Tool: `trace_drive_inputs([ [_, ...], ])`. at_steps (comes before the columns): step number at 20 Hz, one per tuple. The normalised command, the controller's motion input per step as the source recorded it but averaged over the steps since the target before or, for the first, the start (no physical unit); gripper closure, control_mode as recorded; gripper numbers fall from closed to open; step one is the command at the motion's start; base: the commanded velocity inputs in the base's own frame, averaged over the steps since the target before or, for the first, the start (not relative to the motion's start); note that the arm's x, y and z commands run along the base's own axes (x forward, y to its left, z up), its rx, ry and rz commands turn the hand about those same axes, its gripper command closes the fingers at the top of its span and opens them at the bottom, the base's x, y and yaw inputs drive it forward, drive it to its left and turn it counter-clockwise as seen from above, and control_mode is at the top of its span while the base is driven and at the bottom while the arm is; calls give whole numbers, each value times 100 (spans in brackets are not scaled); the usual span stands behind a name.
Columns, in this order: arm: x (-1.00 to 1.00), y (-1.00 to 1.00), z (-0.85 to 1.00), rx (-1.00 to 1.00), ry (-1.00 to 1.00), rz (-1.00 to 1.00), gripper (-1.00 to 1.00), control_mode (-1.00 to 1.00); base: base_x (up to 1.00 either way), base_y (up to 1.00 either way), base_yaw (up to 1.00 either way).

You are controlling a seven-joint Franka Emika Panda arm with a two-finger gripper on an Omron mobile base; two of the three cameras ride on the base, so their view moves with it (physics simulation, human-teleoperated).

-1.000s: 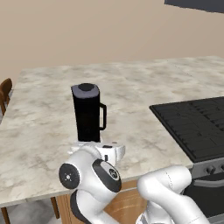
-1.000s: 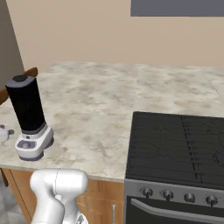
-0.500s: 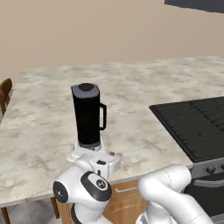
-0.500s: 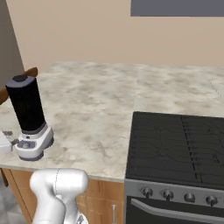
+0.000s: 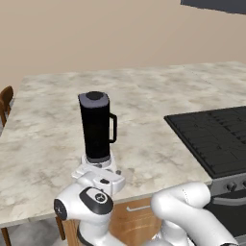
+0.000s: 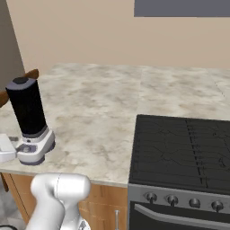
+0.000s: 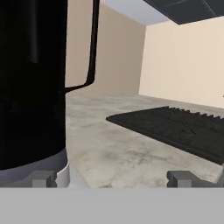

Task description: Grab the lemon and lime from the fridge, place them in the blender, close the lid, and turn on the blender to create a marinade.

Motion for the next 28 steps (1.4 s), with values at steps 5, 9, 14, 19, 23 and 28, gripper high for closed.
trace_drive_inputs([
  [5, 30, 12, -34, 0, -1, -5, -100, -100, 0, 0, 0],
  [9, 16, 0, -16, 0, -4, -6, -100, -100, 0, 0, 0],
  [14, 28, 0, -17, 0, -1, -5, -100, -100, 0, 0, 0],
  [19, 24, 0, -29, 0, 0, 0, -100, -100, 0, 0, 0],
  [23, 31, 2, -25, 0, 0, 0, -100, -100, 0, 0, 0],
  [28, 22, -6, -23, 0, -1, 0, -100, -100, 0, 0, 0],
])
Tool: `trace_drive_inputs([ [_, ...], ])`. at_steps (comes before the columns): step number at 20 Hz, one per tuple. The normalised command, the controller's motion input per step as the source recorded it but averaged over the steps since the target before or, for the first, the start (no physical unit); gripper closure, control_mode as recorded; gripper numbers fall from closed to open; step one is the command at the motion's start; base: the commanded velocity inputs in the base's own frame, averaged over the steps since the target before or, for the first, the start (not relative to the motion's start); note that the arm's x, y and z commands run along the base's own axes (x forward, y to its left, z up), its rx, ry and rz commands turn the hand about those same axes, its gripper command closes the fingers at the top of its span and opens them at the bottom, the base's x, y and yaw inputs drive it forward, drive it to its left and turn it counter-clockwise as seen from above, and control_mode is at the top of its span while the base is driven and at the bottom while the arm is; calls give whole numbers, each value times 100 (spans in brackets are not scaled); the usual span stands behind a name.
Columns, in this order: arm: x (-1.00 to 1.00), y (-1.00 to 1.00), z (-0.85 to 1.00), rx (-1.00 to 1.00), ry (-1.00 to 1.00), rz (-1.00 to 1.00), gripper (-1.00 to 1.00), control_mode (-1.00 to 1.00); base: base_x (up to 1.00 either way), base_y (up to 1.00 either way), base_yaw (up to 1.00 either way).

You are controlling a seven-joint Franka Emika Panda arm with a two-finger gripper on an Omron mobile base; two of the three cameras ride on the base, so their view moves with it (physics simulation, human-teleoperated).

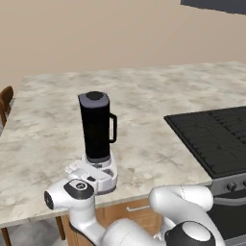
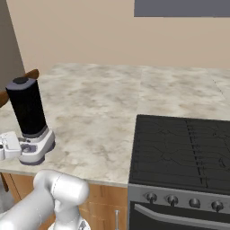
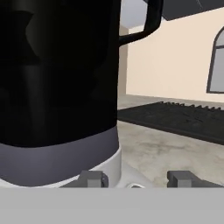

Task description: Grab the lemon and lime from the fridge, place them in the blender, close the lid, and turn on the blender to create a marinade.

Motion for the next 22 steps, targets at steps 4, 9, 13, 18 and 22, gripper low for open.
trace_drive_inputs([
  [4, 0, -37, -21, 6, -10, 0, -100, -100, 0, 0, 0],
  [9, 0, -33, -3, 7, -16, 0, -100, -100, 0, 0, 0],
  [13, 0, -50, 0, 11, -22, 2, -100, -100, 0, 0, 0],
  [18, 0, -58, -1, 17, -25, 11, -100, -100, 0, 0, 0],
  [22, 13, -30, 0, 15, -12, 11, -100, -100, 0, 0, 0],
])
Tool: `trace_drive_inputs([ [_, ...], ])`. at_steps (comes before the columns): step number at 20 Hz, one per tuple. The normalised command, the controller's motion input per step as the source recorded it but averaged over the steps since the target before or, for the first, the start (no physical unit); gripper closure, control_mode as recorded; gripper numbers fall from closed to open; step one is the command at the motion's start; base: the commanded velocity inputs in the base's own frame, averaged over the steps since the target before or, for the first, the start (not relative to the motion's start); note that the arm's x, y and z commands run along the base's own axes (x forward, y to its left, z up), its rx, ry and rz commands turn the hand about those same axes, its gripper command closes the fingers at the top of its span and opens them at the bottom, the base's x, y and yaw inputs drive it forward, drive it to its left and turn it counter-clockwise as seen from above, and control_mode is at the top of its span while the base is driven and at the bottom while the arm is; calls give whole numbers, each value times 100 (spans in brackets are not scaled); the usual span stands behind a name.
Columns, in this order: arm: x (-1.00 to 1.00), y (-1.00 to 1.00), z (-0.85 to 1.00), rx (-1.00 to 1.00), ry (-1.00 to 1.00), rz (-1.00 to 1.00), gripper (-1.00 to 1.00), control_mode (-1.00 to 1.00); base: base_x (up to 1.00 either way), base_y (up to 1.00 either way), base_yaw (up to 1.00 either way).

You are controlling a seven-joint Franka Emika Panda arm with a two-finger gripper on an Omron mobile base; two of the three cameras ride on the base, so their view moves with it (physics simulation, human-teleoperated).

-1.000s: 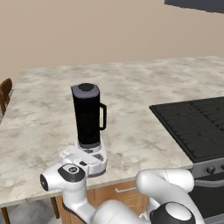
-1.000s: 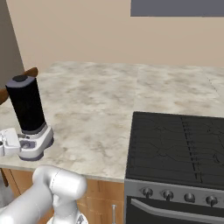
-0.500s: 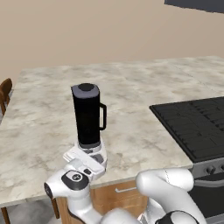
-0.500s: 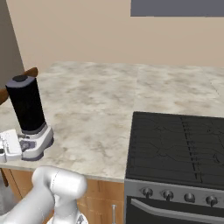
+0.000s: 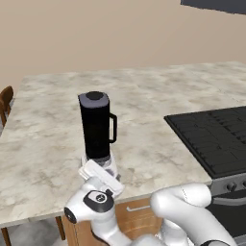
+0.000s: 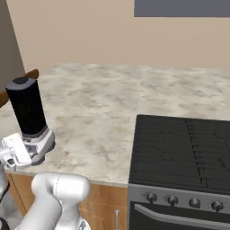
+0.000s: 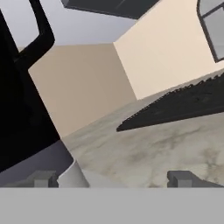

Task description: Grab the lemon and lime from the fridge, place them in the blender, close the lid, and turn on the blender to create a marinade.

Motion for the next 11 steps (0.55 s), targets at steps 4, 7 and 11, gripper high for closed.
trace_drive_inputs([
  [4, 36, 0, -13, 10, -1, 13, -100, -100, 0, 0, 0],
  [7, 35, 14, -28, 6, 0, 15, -100, -100, 0, 0, 0],
  [11, 8, 26, -51, 7, 0, 17, -100, -100, 0, 0, 0],
])
